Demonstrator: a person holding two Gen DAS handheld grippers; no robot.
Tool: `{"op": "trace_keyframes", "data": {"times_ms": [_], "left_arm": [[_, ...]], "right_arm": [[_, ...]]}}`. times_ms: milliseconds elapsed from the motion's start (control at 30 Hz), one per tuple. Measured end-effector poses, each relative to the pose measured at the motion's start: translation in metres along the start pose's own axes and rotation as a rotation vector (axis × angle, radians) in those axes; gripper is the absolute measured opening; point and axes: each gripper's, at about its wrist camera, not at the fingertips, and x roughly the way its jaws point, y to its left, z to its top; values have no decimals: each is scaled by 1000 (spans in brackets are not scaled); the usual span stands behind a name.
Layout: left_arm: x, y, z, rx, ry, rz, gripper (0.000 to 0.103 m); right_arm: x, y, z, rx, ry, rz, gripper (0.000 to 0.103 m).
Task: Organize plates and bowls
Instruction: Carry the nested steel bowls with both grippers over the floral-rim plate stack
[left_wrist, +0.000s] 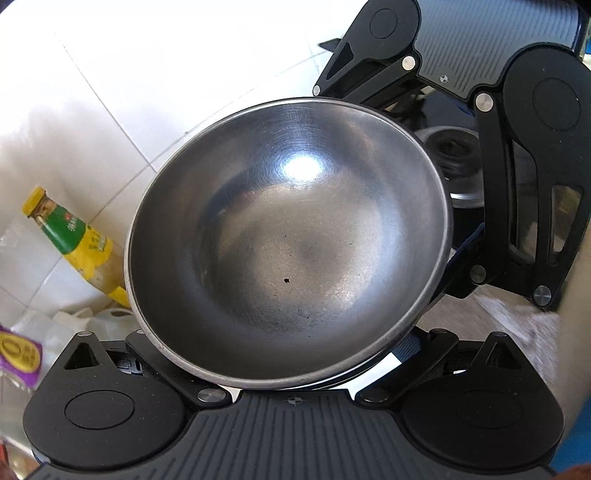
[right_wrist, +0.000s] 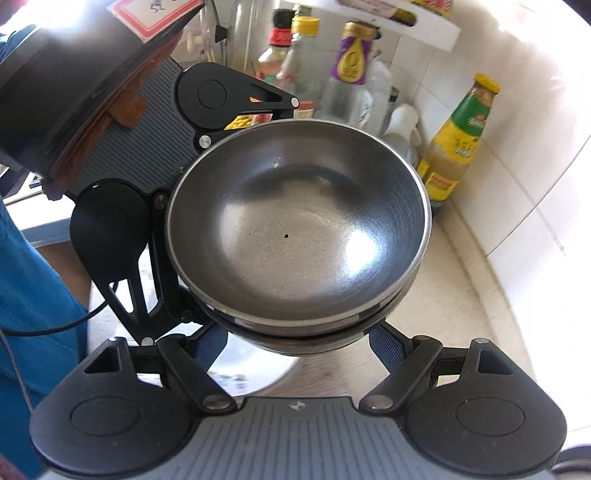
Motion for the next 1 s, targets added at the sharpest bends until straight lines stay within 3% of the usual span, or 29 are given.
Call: {"op": "trace_keyframes", "data": {"times_ms": [567, 1000], "left_arm": [[-43, -13, -73, 23, 41, -72, 102], [-47, -18, -87, 53, 54, -79, 102]], "right_arm": [[12, 78, 14, 73, 22, 30, 85], [13, 103, 16, 116, 21, 26, 85]]}}
